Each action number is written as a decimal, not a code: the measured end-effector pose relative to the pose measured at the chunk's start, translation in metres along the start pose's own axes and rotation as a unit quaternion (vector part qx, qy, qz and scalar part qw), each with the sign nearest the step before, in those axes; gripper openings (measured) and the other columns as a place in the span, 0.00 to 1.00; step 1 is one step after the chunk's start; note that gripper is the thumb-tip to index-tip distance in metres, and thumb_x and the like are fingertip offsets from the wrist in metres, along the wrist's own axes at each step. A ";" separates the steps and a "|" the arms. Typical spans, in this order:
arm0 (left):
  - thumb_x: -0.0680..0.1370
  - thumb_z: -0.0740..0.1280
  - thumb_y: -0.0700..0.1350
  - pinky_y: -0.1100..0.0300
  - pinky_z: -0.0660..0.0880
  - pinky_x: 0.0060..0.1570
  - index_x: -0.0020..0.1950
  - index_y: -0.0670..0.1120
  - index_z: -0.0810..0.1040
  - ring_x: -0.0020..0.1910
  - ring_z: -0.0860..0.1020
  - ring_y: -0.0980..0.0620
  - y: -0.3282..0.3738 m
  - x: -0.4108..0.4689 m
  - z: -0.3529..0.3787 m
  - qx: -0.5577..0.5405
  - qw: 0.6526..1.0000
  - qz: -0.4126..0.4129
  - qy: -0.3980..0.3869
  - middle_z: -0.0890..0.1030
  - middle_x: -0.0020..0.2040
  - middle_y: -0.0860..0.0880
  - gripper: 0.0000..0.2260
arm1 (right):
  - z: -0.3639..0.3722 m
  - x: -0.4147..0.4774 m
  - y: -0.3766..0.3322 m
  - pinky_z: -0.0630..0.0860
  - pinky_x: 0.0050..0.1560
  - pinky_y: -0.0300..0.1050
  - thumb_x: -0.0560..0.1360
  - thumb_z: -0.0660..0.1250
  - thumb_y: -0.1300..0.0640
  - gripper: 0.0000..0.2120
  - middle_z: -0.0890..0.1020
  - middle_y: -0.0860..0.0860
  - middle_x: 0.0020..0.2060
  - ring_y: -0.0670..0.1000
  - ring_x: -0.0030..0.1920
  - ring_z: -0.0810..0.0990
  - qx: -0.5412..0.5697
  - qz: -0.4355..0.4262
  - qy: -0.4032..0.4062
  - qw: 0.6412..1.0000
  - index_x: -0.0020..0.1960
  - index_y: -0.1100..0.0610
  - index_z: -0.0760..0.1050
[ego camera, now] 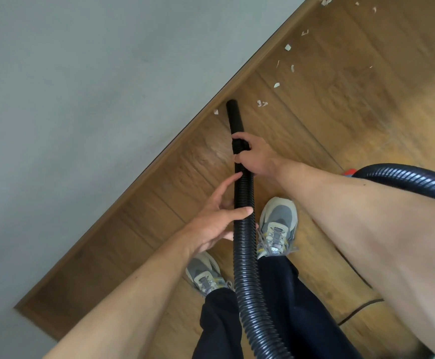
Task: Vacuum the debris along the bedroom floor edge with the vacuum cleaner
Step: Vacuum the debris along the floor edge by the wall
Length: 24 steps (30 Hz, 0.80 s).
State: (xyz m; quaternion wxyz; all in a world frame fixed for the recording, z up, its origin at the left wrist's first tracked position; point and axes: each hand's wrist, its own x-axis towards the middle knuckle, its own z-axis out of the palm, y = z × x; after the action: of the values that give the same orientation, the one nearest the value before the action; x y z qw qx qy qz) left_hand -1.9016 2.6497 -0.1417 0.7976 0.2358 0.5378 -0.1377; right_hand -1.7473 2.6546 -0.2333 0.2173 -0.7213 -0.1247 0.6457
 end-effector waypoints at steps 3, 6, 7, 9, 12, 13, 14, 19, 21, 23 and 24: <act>0.78 0.68 0.32 0.43 0.83 0.45 0.73 0.65 0.67 0.53 0.84 0.39 0.008 0.004 0.006 0.008 1.000 -0.003 -0.002 0.80 0.59 0.43 0.34 | -0.010 0.001 -0.002 0.82 0.49 0.53 0.76 0.63 0.65 0.29 0.73 0.52 0.61 0.54 0.53 0.77 0.001 0.002 0.008 1.000 0.72 0.42 0.69; 0.78 0.68 0.32 0.40 0.83 0.47 0.72 0.65 0.67 0.54 0.83 0.38 0.008 0.002 0.009 0.008 1.000 -0.009 -0.005 0.79 0.59 0.43 0.33 | -0.012 -0.001 -0.002 0.82 0.44 0.50 0.76 0.63 0.66 0.29 0.73 0.53 0.60 0.54 0.53 0.78 0.004 0.017 -0.005 1.000 0.72 0.42 0.69; 0.78 0.68 0.32 0.40 0.82 0.48 0.72 0.65 0.67 0.54 0.83 0.38 0.007 0.001 0.008 0.006 1.000 -0.009 -0.005 0.79 0.61 0.42 0.33 | -0.011 -0.001 -0.003 0.82 0.42 0.48 0.76 0.63 0.66 0.29 0.73 0.53 0.61 0.54 0.53 0.78 0.001 0.021 -0.012 1.000 0.71 0.42 0.69; 0.77 0.69 0.33 0.39 0.82 0.47 0.73 0.65 0.67 0.52 0.84 0.39 0.002 -0.002 0.006 -0.002 1.000 -0.008 -0.006 0.79 0.63 0.40 0.34 | -0.008 -0.003 -0.004 0.81 0.40 0.47 0.76 0.62 0.66 0.29 0.73 0.53 0.61 0.55 0.53 0.78 -0.009 0.020 -0.032 0.999 0.71 0.41 0.69; 0.77 0.69 0.32 0.42 0.83 0.44 0.73 0.64 0.66 0.48 0.84 0.40 -0.004 -0.008 0.001 -0.018 1.000 -0.005 -0.005 0.79 0.64 0.39 0.34 | 0.002 -0.006 -0.005 0.80 0.40 0.46 0.76 0.62 0.65 0.29 0.73 0.52 0.60 0.54 0.53 0.78 -0.015 0.017 -0.053 0.998 0.72 0.42 0.68; 0.77 0.69 0.32 0.42 0.83 0.43 0.73 0.64 0.67 0.48 0.84 0.40 -0.007 -0.010 -0.001 -0.021 1.000 -0.005 -0.004 0.79 0.64 0.40 0.34 | 0.006 -0.007 -0.004 0.80 0.40 0.46 0.76 0.62 0.65 0.29 0.73 0.52 0.60 0.54 0.53 0.78 -0.015 0.017 -0.056 0.998 0.72 0.42 0.69; 0.77 0.69 0.32 0.41 0.83 0.43 0.72 0.64 0.67 0.48 0.84 0.39 -0.009 -0.012 -0.003 -0.021 1.000 -0.006 -0.004 0.79 0.64 0.40 0.34 | 0.010 -0.009 -0.003 0.79 0.40 0.45 0.76 0.62 0.65 0.28 0.74 0.52 0.60 0.53 0.53 0.77 -0.016 0.015 -0.058 0.998 0.72 0.42 0.68; 0.76 0.70 0.32 0.41 0.83 0.43 0.70 0.66 0.69 0.50 0.84 0.39 -0.014 -0.018 -0.012 -0.016 1.000 0.000 -0.002 0.79 0.65 0.42 0.34 | 0.017 -0.014 0.000 0.71 0.39 0.36 0.77 0.61 0.65 0.28 0.73 0.50 0.60 0.50 0.55 0.74 -0.020 -0.017 -0.042 0.999 0.73 0.44 0.68; 0.76 0.70 0.32 0.39 0.82 0.45 0.69 0.67 0.69 0.52 0.83 0.38 -0.015 -0.018 -0.014 -0.009 1.000 0.002 0.003 0.79 0.64 0.43 0.34 | 0.019 -0.013 0.001 0.70 0.39 0.35 0.77 0.63 0.64 0.28 0.73 0.49 0.60 0.50 0.56 0.74 -0.021 -0.024 -0.041 0.999 0.73 0.44 0.68; 0.76 0.71 0.33 0.36 0.81 0.49 0.68 0.68 0.70 0.55 0.83 0.37 -0.016 -0.016 -0.016 0.004 1.000 0.001 0.011 0.80 0.64 0.45 0.33 | 0.020 -0.011 0.003 0.71 0.41 0.35 0.77 0.64 0.64 0.27 0.74 0.50 0.61 0.51 0.57 0.75 -0.016 -0.024 -0.045 0.999 0.72 0.43 0.69; 0.76 0.71 0.33 0.35 0.80 0.50 0.68 0.68 0.70 0.56 0.82 0.37 -0.016 -0.015 -0.017 0.010 1.000 0.000 0.016 0.80 0.64 0.46 0.33 | 0.021 -0.009 0.005 0.72 0.42 0.37 0.77 0.64 0.64 0.27 0.74 0.51 0.62 0.51 0.57 0.75 -0.013 -0.023 -0.048 0.998 0.72 0.43 0.69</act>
State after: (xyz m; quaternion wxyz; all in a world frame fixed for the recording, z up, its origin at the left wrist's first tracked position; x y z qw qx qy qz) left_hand -1.9284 2.6443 -0.1370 0.7866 0.2456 0.5490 -0.1395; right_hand -1.7702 2.6496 -0.2289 0.2171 -0.6889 -0.1600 0.6728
